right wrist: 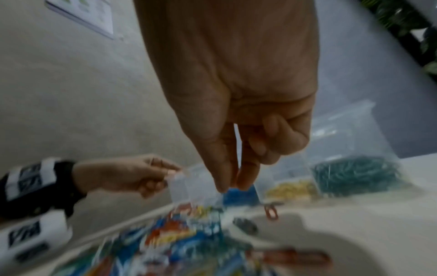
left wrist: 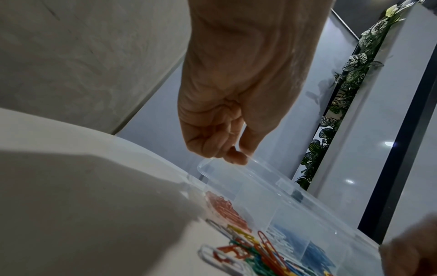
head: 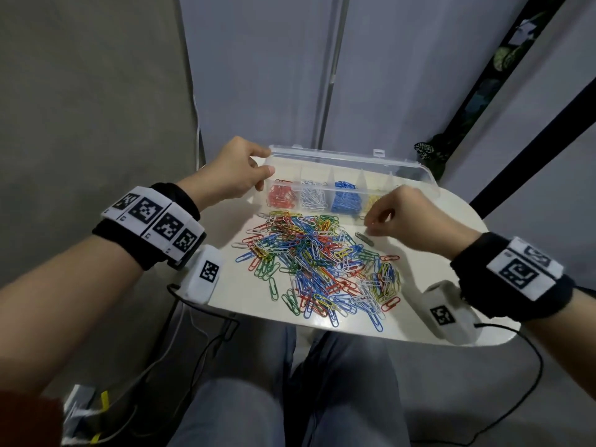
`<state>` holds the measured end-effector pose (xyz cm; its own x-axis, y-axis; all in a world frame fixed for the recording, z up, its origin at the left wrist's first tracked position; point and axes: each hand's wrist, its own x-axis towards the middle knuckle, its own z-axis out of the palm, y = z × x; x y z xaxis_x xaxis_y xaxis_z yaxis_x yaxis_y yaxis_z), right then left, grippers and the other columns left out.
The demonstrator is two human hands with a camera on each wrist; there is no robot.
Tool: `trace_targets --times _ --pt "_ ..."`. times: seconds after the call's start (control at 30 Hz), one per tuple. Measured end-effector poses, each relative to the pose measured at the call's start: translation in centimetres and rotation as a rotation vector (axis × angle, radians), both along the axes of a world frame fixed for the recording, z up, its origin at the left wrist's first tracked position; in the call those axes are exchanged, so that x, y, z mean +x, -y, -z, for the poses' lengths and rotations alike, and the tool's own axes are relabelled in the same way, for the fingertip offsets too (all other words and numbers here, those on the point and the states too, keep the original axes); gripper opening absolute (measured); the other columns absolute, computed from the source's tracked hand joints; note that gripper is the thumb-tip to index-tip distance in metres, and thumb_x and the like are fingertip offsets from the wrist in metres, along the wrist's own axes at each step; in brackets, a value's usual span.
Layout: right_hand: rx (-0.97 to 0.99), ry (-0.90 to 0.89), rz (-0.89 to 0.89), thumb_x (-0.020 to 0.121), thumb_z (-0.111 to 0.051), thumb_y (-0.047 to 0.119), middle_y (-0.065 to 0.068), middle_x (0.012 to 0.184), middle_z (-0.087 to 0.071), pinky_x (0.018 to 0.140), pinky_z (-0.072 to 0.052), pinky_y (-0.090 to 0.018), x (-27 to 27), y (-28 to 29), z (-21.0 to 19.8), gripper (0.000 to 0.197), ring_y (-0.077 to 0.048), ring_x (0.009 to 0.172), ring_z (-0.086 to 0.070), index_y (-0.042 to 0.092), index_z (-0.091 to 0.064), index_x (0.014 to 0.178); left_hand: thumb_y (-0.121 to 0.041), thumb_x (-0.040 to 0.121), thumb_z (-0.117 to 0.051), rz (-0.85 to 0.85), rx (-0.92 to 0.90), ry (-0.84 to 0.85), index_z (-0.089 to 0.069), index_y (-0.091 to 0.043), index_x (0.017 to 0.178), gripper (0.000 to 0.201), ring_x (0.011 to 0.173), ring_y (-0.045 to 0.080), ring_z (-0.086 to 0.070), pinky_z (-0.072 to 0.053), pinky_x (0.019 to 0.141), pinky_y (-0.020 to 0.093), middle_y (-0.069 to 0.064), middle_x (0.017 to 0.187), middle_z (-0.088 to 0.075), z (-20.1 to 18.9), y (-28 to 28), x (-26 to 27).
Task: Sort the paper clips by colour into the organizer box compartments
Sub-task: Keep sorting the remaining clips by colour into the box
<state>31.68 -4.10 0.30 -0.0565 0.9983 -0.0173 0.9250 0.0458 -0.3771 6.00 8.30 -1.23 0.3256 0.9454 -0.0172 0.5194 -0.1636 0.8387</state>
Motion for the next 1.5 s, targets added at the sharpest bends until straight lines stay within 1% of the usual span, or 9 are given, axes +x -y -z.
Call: trace_targets --times 0.1,0.23,0.43,0.53,0.67,0.77,1.0,1.17,1.5 --pt "-0.089 0.127 0.030 0.078 -0.076 0.018 0.002 0.078 -0.066 0.067 -0.052 -0.031 -0.6 -0.2 1.2 0.005 -0.017 0.073 -0.061 0.017 -0.074 0.083 -0.019 0.095 -0.060 -0.001 0.002 -0.006 -0.048 -0.008 0.140 0.047 0.055 0.020 -0.040 -0.036 0.046 0.023 0.004 0.060 -0.062 0.0 0.0 0.0" --pt "-0.133 0.153 0.028 0.080 -0.072 0.014 -0.001 0.079 -0.066 0.068 -0.053 -0.035 -1.2 -0.3 1.2 0.004 -0.021 0.076 -0.061 0.013 -0.069 0.078 -0.018 0.095 -0.060 -0.005 -0.001 -0.001 -0.048 -0.008 0.139 0.047 0.054 0.020 -0.039 -0.036 0.047 0.023 0.003 0.058 -0.061 0.2 -0.2 0.0" --pt "-0.113 0.201 -0.011 0.084 -0.070 0.015 -0.005 0.076 -0.064 0.057 -0.040 -0.024 -1.6 -0.1 1.1 0.011 -0.016 0.065 -0.054 0.008 -0.067 0.075 -0.019 0.095 -0.060 -0.002 0.001 0.010 -0.049 -0.008 0.139 0.046 0.057 0.022 -0.040 -0.035 0.047 0.024 0.002 0.057 -0.061 0.4 -0.1 -0.1" --pt "-0.144 0.067 0.022 0.080 -0.074 0.010 -0.002 0.065 -0.064 0.048 -0.036 -0.012 -0.8 -0.2 0.5 0.012 -0.005 0.053 -0.049 0.007 -0.070 0.070 -0.018 0.095 -0.060 0.000 0.004 0.012 -0.049 -0.007 0.138 0.045 0.056 0.022 -0.040 -0.035 0.046 0.023 0.003 0.057 -0.060 0.3 0.0 -0.1" --pt "-0.139 -0.196 0.104 0.079 -0.067 -0.008 -0.009 0.064 -0.068 0.041 -0.034 -0.008 0.2 0.3 -0.9 0.008 -0.001 0.038 -0.046 -0.003 -0.071 0.074 -0.018 0.095 -0.060 0.000 0.005 0.011 -0.050 -0.007 0.138 0.045 0.055 0.021 -0.040 -0.036 0.047 0.023 0.002 0.056 -0.060 0.3 0.0 -0.1" --pt "-0.127 -0.235 0.085 0.076 -0.074 -0.008 -0.012 0.070 -0.068 0.046 -0.037 -0.006 1.1 0.8 -1.7 0.010 0.001 0.046 -0.052 -0.001 -0.073 0.083 -0.018 0.095 -0.060 0.005 0.003 0.011 -0.049 -0.007 0.138 0.046 0.056 0.022 -0.040 -0.036 0.047 0.024 0.002 0.057 -0.061 0.2 0.1 -0.1" --pt "-0.248 -0.070 -0.188 0.079 -0.072 -0.001 0.015 0.074 -0.069 0.062 -0.039 -0.009 1.6 3.6 -1.3 0.026 0.004 0.068 -0.053 0.021 -0.078 0.091 -0.018 0.096 -0.059 -0.005 -0.013 0.027 -0.048 -0.007 0.139 0.046 0.056 0.021 -0.039 -0.036 0.048 0.025 0.002 0.057 -0.059 0.1 0.2 -0.1" --pt "-0.254 -0.024 -0.225 0.076 -0.073 -0.003 0.009 0.076 -0.067 0.063 -0.039 -0.009 2.0 4.7 -0.5 0.033 -0.001 0.073 -0.050 0.021 -0.077 0.098 -0.018 0.096 -0.059 -0.004 -0.007 0.014 -0.049 -0.007 0.139 0.046 0.053 0.020 -0.037 -0.035 0.047 0.026 0.004 0.058 -0.060 -0.1 0.3 -0.1" --pt "-0.144 -0.064 -0.147 0.073 -0.081 0.009 0.004 0.080 -0.070 0.068 -0.041 -0.020 2.5 4.1 0.5 0.015 -0.007 0.073 -0.053 0.022 -0.076 0.076 -0.017 0.096 -0.058 0.000 -0.010 -0.007 -0.048 -0.007 0.140 0.046 0.054 0.020 -0.037 -0.035 0.048 0.026 0.006 0.061 -0.060 -0.3 0.6 0.1"
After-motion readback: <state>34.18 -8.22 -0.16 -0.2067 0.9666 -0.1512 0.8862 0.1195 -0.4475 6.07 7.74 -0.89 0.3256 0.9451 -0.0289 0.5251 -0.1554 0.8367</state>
